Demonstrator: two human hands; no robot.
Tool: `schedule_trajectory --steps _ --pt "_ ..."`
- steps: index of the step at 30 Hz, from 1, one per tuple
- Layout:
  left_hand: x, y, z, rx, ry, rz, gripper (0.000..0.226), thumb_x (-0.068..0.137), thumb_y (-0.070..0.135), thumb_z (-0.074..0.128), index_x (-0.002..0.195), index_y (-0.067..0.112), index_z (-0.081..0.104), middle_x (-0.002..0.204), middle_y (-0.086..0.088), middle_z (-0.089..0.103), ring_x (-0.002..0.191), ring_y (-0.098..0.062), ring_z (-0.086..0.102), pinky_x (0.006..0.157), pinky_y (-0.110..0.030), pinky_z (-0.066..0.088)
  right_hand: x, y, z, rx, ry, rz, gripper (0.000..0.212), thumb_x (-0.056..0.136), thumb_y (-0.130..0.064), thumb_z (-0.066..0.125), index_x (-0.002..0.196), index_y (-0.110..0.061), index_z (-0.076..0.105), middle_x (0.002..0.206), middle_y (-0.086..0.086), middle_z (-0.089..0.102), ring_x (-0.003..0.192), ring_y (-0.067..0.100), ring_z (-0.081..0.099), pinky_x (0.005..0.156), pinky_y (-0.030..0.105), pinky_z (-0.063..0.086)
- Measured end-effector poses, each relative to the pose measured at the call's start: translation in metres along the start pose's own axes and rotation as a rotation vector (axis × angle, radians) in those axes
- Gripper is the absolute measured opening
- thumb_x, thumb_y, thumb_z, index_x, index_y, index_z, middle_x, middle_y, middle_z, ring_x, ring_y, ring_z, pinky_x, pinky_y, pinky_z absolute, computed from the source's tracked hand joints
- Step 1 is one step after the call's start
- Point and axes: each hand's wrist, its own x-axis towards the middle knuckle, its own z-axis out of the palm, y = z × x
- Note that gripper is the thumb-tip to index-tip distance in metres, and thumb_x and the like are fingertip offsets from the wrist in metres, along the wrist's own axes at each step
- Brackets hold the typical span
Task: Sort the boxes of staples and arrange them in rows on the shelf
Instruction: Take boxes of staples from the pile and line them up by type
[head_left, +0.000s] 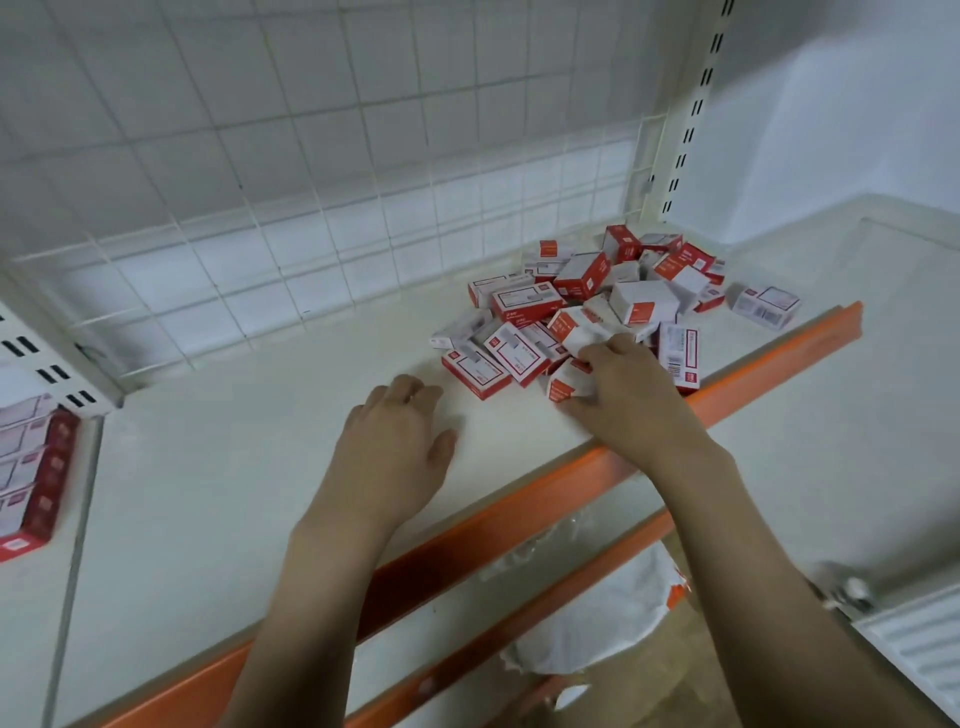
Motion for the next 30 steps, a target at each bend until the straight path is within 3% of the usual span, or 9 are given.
schedule_trajectory --steps 10,17,19,21,24,30 --pt "0.072 0.003 -0.011 -0.041 -0.012 0.011 0.045 0.094 0.032 0.048 0.130 0.005 0.047 0.125 -0.013 0.048 0.116 -0.030 0.046 0.095 -0.037 0.040 -0.011 0.000 -0.004 0.050 0.068 -0.154 0.052 0.087 -0.031 0.060 0.132 -0.013 0.044 0.126 0.006 0.041 0.122 0.022 0.034 0.104 0.030 0.029" --pt "0.119 0.009 -0.013 0.024 -0.137 -0.061 0.045 0.095 0.039 0.045 0.122 0.003 0.053 0.122 -0.012 0.052 0.109 -0.026 0.051 0.080 -0.031 0.041 -0.017 0.001 -0.010 0.065 0.113 -0.237 0.051 0.088 -0.029 0.059 0.133 -0.014 0.041 0.130 0.004 0.041 0.122 0.020 0.034 0.103 0.029 0.029" --pt "0.127 0.008 -0.012 0.039 -0.192 -0.104 0.043 0.096 0.038 0.045 0.115 0.001 0.057 0.115 -0.012 0.059 0.097 -0.024 0.055 0.073 -0.029 0.041 -0.017 0.002 -0.010 0.060 0.111 -0.246 0.051 0.089 -0.029 0.059 0.133 -0.014 0.041 0.131 0.003 0.041 0.122 0.019 0.034 0.103 0.029 0.030" --pt "0.133 0.005 -0.007 0.024 -0.250 -0.151 0.038 0.096 0.039 0.044 0.095 0.005 0.062 0.097 -0.007 0.063 0.079 -0.018 0.055 0.065 -0.026 0.041 -0.017 0.002 -0.009 0.070 0.114 -0.248 0.051 0.088 -0.029 0.059 0.133 -0.014 0.040 0.132 0.003 0.041 0.122 0.018 0.034 0.102 0.028 0.030" --pt "0.138 0.003 -0.001 0.005 -0.248 -0.183 0.038 0.095 0.041 0.043 0.068 0.014 0.050 0.072 0.001 0.055 0.063 -0.011 0.048 0.053 -0.023 0.035 -0.016 0.004 -0.009 0.088 0.118 -0.248 0.051 0.088 -0.029 0.059 0.133 -0.015 0.041 0.131 0.002 0.041 0.122 0.018 0.034 0.102 0.028 0.030" --pt "0.133 0.003 -0.001 -0.012 -0.212 -0.121 0.036 0.097 0.031 0.044 0.068 0.009 0.046 0.077 -0.005 0.054 0.067 -0.016 0.049 0.052 -0.021 0.034 -0.017 0.005 -0.005 0.104 0.158 -0.259 0.049 0.086 -0.027 0.062 0.130 -0.015 0.044 0.128 0.004 0.044 0.121 0.020 0.035 0.100 0.028 0.029"
